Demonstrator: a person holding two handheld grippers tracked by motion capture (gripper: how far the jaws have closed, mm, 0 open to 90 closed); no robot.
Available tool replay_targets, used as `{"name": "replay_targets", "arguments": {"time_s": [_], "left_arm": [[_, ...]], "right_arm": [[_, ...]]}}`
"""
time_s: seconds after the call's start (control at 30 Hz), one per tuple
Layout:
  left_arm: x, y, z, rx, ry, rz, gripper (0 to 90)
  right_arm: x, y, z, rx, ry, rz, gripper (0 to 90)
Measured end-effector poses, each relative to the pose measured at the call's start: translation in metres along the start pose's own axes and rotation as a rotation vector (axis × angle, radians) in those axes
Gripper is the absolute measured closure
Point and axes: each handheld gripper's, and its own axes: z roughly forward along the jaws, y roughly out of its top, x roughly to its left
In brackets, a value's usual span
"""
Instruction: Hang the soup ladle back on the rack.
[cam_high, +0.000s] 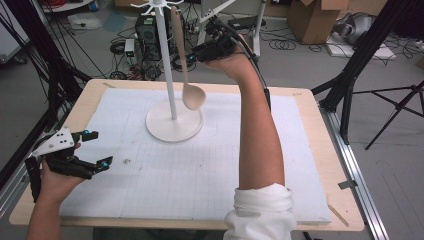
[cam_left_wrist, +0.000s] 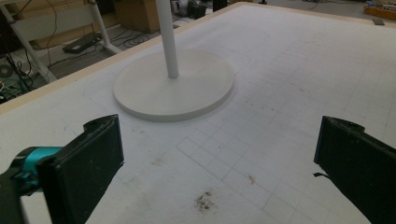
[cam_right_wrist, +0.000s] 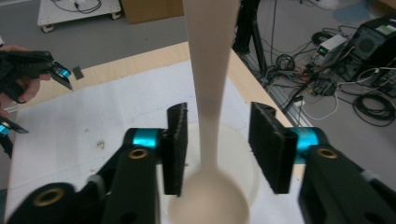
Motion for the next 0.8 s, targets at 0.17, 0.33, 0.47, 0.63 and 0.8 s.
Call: {"name": "replay_targets", "arguments": {"time_s": [0.17,0.33,0.47,0.63,0.8], "left_arm": [[-0.001,0.0,0.0,0.0,0.0,0.002,1.7],[-0.003,0.001,0.002,0.005,-0.004,0.009,1.7],[-0.004,0.002,0.005,0.015,-0.007,0.013,1.7],[-0.005,0.001,0.008,0.026,-0.009,0.011,1.7],[-0.009,0.005,0.01,0.008,-0.029,0.009,1.7]], "right_arm": [[0.007,-0.012,-0.008,0.003,-0.014,-0.033,43.7],[0.012,-0.036,-0.018,0.008,0.007,-0.03,40.1],[0.016,-0.059,-0.027,0.026,0.018,-0.041,37.7],[0.024,-0.085,-0.041,0.015,0.02,-0.047,35.4],[0.037,-0.114,-0.052,-0.02,0.036,-0.049,33.8]]}}
